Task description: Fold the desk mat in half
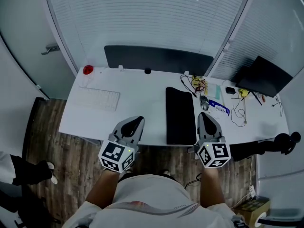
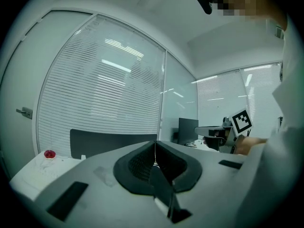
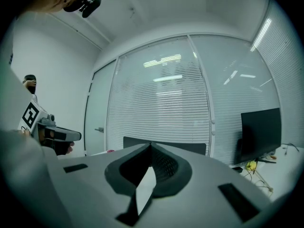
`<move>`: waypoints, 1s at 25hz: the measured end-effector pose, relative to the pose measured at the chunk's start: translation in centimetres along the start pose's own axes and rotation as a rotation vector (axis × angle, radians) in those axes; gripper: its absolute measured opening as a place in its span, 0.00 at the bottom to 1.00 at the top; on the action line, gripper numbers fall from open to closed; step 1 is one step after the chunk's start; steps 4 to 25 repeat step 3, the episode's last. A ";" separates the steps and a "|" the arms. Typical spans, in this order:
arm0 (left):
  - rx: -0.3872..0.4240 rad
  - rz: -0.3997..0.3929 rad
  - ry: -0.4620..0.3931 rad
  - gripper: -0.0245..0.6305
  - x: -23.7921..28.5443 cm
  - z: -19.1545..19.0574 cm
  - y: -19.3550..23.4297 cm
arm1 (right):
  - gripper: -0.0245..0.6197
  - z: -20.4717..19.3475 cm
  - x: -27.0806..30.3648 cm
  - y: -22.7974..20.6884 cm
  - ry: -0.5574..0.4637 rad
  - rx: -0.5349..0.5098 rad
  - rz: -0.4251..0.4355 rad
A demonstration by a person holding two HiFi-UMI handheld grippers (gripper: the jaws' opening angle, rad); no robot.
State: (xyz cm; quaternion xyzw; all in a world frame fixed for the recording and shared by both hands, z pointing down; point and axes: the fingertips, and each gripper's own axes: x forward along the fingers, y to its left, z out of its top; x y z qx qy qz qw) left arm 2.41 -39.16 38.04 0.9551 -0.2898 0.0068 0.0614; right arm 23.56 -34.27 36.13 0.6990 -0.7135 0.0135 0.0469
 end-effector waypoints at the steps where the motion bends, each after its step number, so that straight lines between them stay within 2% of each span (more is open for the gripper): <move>1: 0.001 -0.001 0.002 0.06 0.1 -0.1 0.0 | 0.12 -0.1 0.0 -0.1 0.002 0.001 0.001; 25: 0.002 0.000 0.006 0.06 0.3 -0.1 -0.1 | 0.12 -0.3 0.1 -0.3 0.005 0.004 0.002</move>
